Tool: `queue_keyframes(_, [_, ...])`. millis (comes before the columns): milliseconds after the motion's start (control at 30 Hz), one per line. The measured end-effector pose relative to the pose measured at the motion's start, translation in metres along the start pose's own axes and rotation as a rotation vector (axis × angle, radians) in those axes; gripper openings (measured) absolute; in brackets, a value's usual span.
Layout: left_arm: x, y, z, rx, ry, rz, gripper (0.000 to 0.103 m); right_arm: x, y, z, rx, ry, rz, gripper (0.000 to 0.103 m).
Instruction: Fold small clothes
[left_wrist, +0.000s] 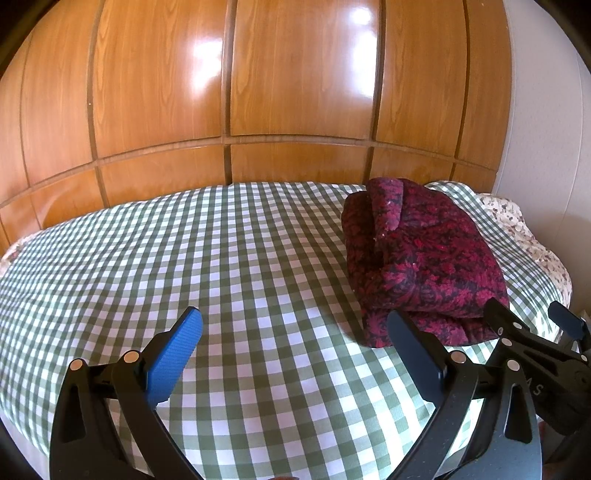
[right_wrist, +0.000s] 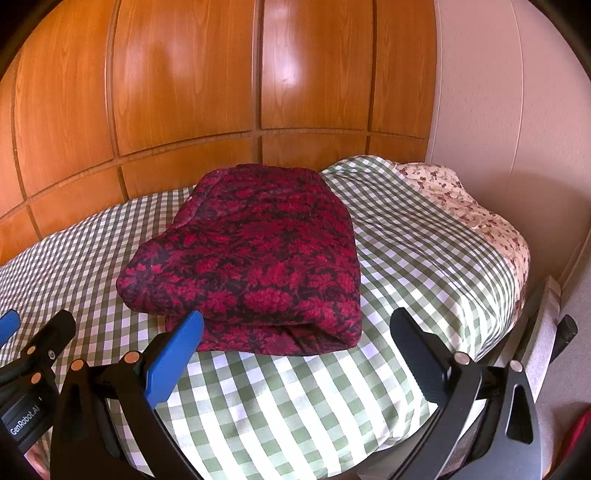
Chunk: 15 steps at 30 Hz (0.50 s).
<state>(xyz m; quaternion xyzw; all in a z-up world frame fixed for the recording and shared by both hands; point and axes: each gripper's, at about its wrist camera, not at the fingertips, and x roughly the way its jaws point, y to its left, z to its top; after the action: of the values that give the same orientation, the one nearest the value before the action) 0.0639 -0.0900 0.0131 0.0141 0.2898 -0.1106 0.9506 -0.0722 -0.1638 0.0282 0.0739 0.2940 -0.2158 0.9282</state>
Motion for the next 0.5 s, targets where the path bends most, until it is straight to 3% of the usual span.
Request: queue_keyframes(500, [-0.0018, 0.0006, 0.0001, -0.003, -0.005, 0.001, 0.099, 0.0013, 0.0034, -0.0027, 0.003, 0.006, 0.003, 0.101])
